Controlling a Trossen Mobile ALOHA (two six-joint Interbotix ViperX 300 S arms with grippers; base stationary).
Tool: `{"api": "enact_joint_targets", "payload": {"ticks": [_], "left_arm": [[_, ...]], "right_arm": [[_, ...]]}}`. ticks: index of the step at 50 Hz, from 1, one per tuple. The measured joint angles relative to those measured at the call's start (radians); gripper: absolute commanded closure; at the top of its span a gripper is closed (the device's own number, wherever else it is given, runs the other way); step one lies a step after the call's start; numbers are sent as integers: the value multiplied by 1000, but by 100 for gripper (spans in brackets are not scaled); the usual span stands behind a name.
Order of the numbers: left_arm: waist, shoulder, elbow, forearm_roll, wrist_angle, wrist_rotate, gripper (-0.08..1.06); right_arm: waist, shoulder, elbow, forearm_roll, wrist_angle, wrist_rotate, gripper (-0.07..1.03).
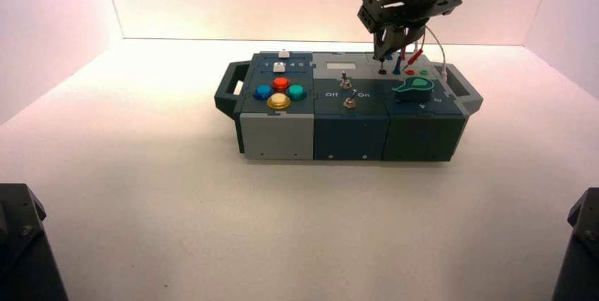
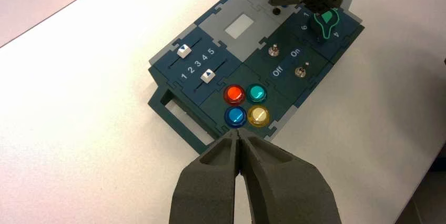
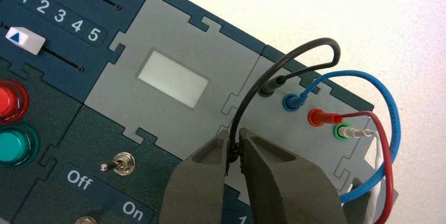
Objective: Insert the black wire.
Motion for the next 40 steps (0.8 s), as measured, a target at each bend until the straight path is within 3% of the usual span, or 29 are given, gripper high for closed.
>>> {"api": "enact_joint_targets", "payload": {"ticks": [40], "left_arm": [[0, 0, 0, 0, 0, 0, 101]], "right_arm": [[-6, -2, 15, 0, -20, 3, 98]]}}
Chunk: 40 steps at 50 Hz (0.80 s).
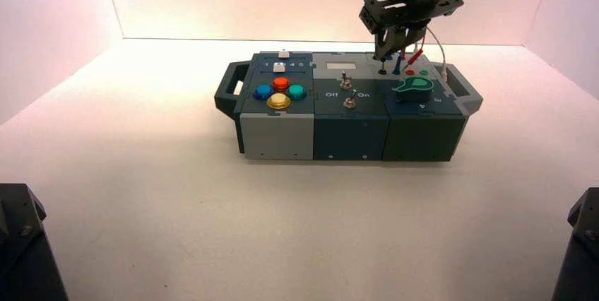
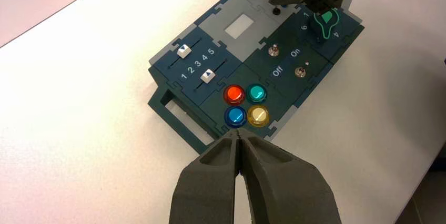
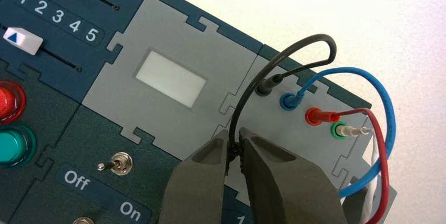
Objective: Insert the black wire.
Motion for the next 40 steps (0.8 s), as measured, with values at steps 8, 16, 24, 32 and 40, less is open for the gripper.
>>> {"api": "enact_joint_targets", "payload": {"ticks": [8, 16, 24, 32, 40], "left_arm": [[0, 0, 0, 0, 0, -2, 101], [0, -2, 0, 0, 0, 0, 101], [0, -2, 0, 0, 0, 0, 101], [0, -2, 0, 0, 0, 0, 101], [0, 0, 0, 0, 0, 0, 101]], "right_arm": [[-2, 0, 2, 14, -2, 0, 98], [-3, -3, 8, 26, -3, 0, 98], [-5, -12, 18, 37, -3, 0, 98], [-6, -15, 21, 44, -2, 0, 98], [-6, -14, 20, 51, -2, 0, 98]]}}
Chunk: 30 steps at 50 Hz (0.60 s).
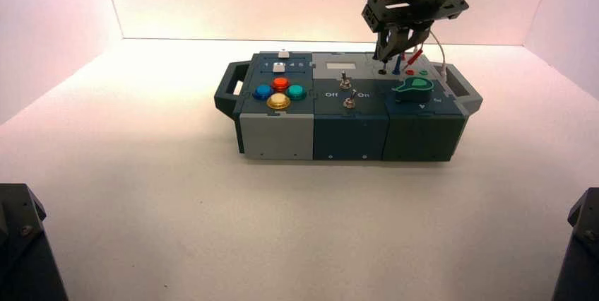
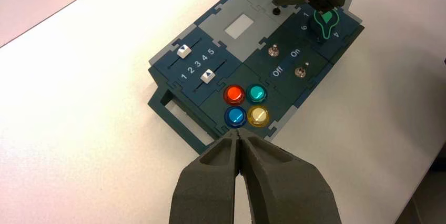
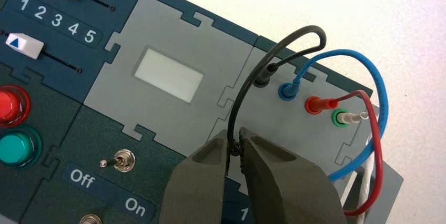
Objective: Insert the black wire.
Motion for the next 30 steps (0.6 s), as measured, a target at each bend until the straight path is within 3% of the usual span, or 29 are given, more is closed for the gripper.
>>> {"api": "enact_joint_targets", "payload": {"ticks": [30], "left_arm": [[0, 0, 0, 0, 0, 0, 101]], "right_arm": [[5, -23, 3, 2, 20, 2, 98]]}}
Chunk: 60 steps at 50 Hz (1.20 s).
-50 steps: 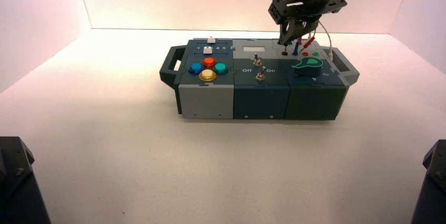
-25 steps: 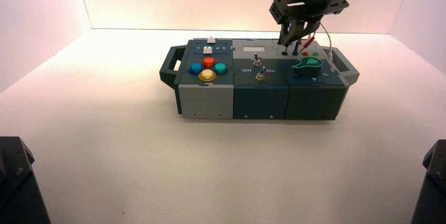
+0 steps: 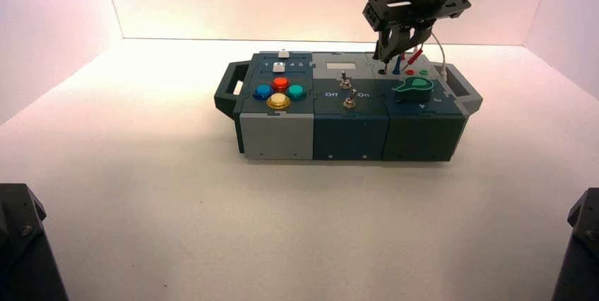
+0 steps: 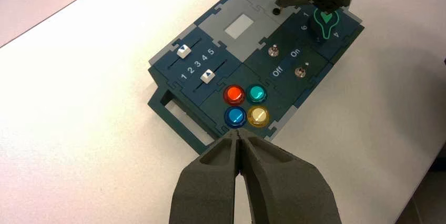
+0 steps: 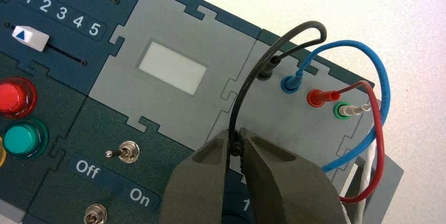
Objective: Insert the black wire.
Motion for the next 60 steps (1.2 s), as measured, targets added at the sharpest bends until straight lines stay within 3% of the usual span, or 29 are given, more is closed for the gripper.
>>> {"api": "enact_joint_targets", "payload": {"ticks": [60], "left_arm": [[0, 0, 0, 0, 0, 0, 101]], "right_arm": [[0, 34, -11, 0, -35, -2, 98]]}}
